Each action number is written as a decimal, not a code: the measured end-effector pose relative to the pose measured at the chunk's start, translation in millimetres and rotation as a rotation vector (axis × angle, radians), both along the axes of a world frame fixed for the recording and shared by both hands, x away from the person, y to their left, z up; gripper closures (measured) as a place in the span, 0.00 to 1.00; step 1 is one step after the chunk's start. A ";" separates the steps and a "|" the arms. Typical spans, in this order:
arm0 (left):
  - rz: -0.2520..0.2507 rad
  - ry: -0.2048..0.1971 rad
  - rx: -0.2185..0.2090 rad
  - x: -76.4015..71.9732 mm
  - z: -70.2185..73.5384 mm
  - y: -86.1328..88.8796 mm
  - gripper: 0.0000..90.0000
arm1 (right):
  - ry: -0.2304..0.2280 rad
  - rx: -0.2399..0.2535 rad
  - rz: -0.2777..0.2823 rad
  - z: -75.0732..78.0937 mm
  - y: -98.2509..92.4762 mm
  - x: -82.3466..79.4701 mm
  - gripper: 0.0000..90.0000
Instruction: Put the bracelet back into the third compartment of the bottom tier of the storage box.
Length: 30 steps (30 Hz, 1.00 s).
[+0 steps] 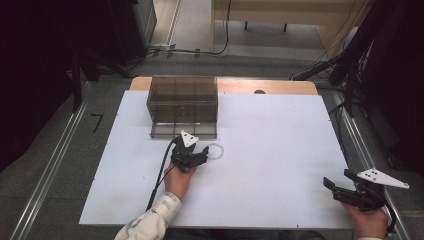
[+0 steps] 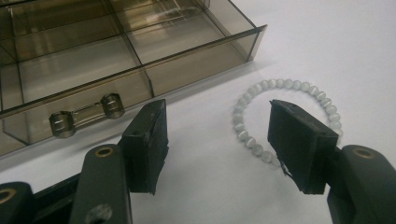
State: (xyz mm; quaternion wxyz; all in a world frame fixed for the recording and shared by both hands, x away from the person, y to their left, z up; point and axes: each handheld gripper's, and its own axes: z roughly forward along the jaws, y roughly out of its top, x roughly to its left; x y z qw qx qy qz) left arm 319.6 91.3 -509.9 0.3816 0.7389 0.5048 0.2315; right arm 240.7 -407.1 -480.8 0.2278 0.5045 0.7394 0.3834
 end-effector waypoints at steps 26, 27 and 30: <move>-0.030 0.045 0.069 3.6 0.1 -9.6 0.82 | 0.000 0.000 0.000 -0.2 -0.1 -0.1 0.14; -0.030 0.044 0.072 3.7 0.3 -9.9 0.83 | 0.000 0.000 0.001 -0.2 0.0 0.0 0.14; -0.031 0.054 0.083 4.4 1.6 -12.3 0.85 | 0.000 0.000 0.002 -0.2 0.2 0.1 0.14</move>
